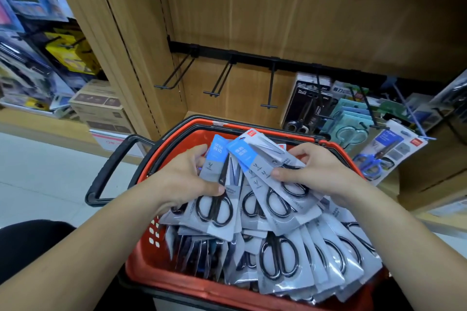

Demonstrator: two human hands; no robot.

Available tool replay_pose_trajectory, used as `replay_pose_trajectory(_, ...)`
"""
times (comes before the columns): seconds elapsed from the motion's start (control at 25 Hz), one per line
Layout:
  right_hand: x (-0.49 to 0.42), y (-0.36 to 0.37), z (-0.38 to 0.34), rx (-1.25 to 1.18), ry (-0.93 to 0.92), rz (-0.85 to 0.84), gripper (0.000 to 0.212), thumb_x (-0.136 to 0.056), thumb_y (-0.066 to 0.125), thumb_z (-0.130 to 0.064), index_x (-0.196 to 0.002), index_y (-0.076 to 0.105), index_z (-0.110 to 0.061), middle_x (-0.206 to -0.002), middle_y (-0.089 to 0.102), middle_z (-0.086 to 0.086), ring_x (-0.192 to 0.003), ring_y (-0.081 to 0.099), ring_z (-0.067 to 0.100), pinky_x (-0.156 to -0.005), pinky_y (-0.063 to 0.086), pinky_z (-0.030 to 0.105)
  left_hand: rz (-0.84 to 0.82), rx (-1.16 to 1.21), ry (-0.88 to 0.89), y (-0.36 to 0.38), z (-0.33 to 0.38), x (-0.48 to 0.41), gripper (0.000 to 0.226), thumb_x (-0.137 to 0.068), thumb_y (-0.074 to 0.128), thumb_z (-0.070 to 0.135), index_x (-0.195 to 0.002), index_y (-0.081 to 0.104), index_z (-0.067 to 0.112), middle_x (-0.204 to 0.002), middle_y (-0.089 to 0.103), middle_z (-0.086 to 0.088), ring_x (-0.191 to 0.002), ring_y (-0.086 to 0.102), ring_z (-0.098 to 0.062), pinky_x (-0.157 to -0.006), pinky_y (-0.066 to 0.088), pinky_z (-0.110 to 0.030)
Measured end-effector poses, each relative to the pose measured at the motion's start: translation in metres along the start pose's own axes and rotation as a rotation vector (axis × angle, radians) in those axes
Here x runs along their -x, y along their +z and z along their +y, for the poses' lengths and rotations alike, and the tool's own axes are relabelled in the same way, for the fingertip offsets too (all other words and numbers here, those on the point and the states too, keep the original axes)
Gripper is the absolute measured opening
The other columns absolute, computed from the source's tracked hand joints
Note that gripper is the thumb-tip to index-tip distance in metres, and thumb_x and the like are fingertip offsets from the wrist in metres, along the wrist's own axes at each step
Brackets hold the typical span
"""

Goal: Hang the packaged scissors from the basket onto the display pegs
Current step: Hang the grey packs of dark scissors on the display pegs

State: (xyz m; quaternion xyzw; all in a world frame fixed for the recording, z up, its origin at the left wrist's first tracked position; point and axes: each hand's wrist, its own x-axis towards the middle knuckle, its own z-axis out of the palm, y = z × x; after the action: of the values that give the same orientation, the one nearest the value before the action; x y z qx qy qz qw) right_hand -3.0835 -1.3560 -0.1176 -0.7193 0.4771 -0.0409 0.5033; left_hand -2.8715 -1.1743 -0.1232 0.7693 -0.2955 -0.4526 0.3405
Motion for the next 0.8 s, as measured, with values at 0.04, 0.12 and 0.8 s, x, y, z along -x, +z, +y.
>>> replay_pose_trajectory(0.04, 0.0, 0.0, 0.0, -0.052, 0.021, 0.019, 0.059, -0.066, 0.1, -0.033, -0.112, 0.064, -0.02, -0.099, 0.079, 0.006, -0.086, 0.079, 0.023, -0.088, 0.063, 0.05, 0.01, 0.017, -0.002, 0.001, 0.001, 0.002, 0.09, -0.079, 0.089, -0.001, -0.153, 0.044, 0.023, -0.121, 0.072, 0.001, -0.108, 0.072, -0.01, -0.094, 0.057, -0.028)
replay_pose_trajectory(0.12, 0.002, 0.003, -0.001, -0.113, 0.047, 0.013, 0.06, -0.065, 0.101, -0.028, -0.11, 0.063, -0.016, -0.099, 0.079, 0.009, -0.089, 0.078, 0.025, -0.091, 0.062, 0.05, 0.016, 0.041, 0.026, 0.003, 0.002, 0.004, 0.06, -0.082, 0.086, -0.002, -0.122, 0.06, 0.034, -0.114, 0.073, 0.0, -0.089, 0.074, 0.001, -0.079, 0.058, -0.017)
replay_pose_trajectory(0.8, 0.034, 0.029, -0.025, -0.613, -0.4, 0.132, 0.031, -0.099, 0.068, -0.007, -0.123, 0.049, -0.015, -0.109, 0.08, 0.004, -0.102, 0.076, 0.021, -0.091, 0.061, 0.046, 0.134, 0.486, 0.353, 0.039, 0.012, 0.011, 0.02, -0.102, 0.065, 0.009, -0.122, 0.066, 0.012, -0.117, 0.079, -0.005, -0.112, 0.075, -0.025, -0.105, 0.055, -0.051)
